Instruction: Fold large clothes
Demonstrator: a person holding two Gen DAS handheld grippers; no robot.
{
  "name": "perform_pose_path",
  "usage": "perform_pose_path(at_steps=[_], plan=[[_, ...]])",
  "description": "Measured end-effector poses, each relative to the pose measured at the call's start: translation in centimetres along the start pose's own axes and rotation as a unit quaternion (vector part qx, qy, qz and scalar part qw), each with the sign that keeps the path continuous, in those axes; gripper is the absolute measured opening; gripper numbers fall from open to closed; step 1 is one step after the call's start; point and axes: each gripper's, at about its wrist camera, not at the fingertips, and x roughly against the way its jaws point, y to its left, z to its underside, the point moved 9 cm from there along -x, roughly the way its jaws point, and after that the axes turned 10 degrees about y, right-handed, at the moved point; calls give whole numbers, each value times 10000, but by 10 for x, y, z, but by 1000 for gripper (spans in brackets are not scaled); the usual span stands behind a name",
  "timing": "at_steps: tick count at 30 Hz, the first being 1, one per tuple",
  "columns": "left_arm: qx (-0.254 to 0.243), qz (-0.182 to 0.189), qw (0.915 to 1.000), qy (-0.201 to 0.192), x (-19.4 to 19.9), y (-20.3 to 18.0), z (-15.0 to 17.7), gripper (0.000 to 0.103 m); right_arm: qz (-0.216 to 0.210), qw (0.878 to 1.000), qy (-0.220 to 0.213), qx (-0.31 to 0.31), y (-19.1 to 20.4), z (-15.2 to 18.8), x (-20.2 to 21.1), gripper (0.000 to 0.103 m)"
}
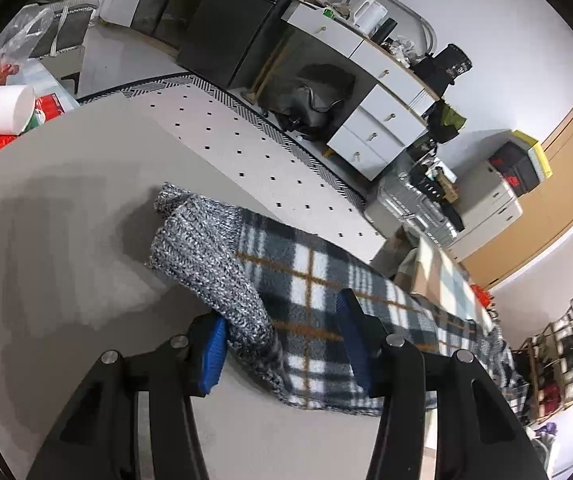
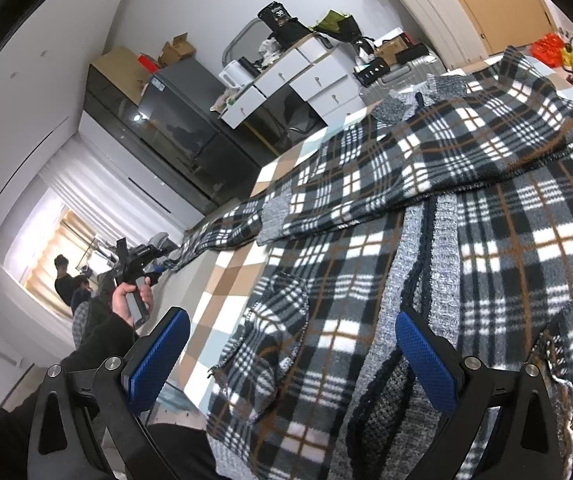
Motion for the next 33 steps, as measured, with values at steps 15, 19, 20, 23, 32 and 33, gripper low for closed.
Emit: perform_pose_path(at_steps=[15,19,20,23,32,33], plan=[[159,-323,9966,-745,37,-10,-21,5,-98,9999,-30,-39,5,-2,2,103],[-264,298,9918,-1216,88,-75,-37,4,-192,9997,-93,-75,5,-6,8,103],[-455,357,9900,-1284,97,-94,-38,4,-218,9997,-107,-78,6,-7,10,103],[-1172,713,9802,-1430,129,-170,-27,4,-301,9993,-180,-104,7,-10,18,103],[-3190,1587,9303,-875,170,-403,98,3,-374,9964,-705,-285,-7,-23,62,103],[-3400,1640,9235,-679,164,-428,121,3,-340,9957,-790,-358,-12,-25,69,103]])
